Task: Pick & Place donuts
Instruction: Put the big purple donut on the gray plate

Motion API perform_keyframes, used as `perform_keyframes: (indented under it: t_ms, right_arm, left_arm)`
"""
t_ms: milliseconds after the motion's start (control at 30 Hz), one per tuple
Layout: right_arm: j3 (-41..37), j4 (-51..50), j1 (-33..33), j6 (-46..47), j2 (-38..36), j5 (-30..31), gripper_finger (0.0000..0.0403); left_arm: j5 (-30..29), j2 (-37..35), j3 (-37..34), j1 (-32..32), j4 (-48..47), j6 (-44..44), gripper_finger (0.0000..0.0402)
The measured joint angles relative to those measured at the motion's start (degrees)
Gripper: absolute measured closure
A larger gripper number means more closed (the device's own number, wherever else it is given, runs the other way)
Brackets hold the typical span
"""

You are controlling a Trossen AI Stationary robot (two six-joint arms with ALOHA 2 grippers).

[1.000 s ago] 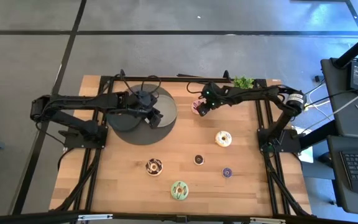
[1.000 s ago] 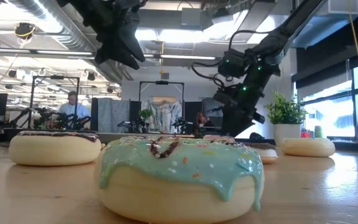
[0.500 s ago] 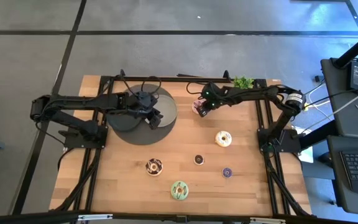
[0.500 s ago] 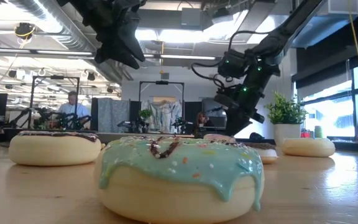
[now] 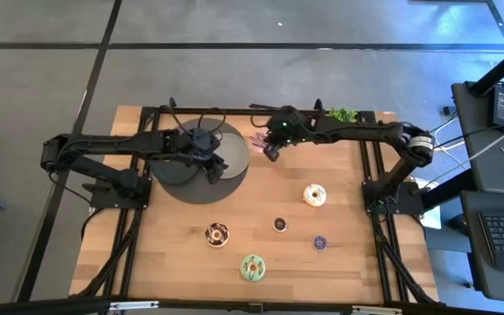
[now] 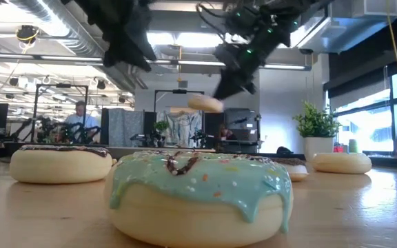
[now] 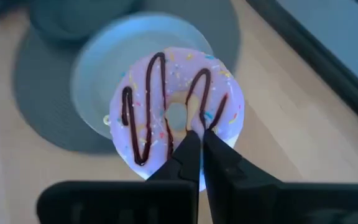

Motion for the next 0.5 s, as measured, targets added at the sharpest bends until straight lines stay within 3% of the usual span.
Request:
perform_keyframes:
  t_ms: [233,500]
  right_arm:
    - [10.2,0.2,1.1,-2.8,9.4,-0.4,0.0393]
    - [15.4,-1.5,1.1,-2.1,20.2,-7.1,0.0392]
  left_arm:
    - [-0.7,-10.4,0.0,-1.6,0.8,0.4,0.0266]
    - [-5.7,-15.5,0.0,-3.7,0.7,0.5,0.0268]
